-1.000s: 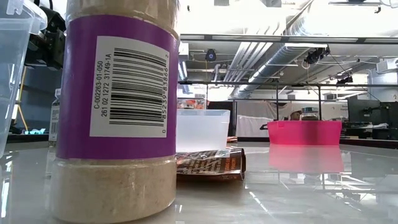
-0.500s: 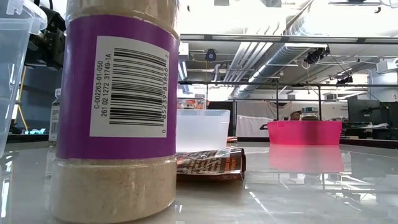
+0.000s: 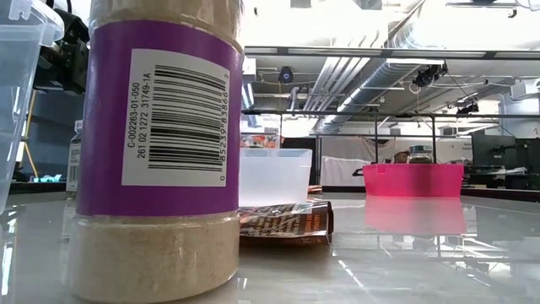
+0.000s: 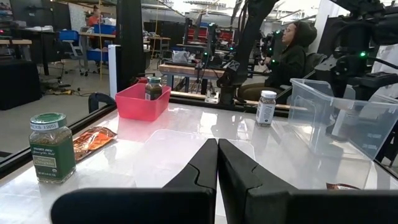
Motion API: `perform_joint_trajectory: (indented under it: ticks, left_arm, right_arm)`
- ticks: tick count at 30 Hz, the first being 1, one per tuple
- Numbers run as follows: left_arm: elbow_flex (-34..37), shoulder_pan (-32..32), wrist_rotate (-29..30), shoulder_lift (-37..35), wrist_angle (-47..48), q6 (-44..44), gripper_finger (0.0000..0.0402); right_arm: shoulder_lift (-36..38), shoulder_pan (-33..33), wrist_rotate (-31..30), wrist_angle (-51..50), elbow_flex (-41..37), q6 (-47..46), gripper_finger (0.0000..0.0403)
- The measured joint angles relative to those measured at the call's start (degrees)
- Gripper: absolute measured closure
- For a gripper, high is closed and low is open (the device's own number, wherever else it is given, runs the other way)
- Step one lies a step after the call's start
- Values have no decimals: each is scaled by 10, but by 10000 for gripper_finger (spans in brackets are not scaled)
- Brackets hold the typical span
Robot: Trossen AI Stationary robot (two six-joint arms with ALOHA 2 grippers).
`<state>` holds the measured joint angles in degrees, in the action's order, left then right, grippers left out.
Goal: Sort spices by type
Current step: Put the bottom gold seasoning bottle into the right transparent bin, then put the green seasoning bottle into the red bin
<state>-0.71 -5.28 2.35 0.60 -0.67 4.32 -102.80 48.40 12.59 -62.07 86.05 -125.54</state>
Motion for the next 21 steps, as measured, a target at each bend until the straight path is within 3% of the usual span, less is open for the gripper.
perform_joint_trajectory:
  ticks: [11,18,21]
  left_arm:
    - [0,0,0,0,0,0,401]
    - [0,0,0,0,0,0,401]
    - [0,0,0,0,0,0,401]
  right_arm:
    - [0,0,4,-7,0,9,60]
    - [0,0,85,-11,25,48,52]
    - [0,1,89,-32,60,84,52]
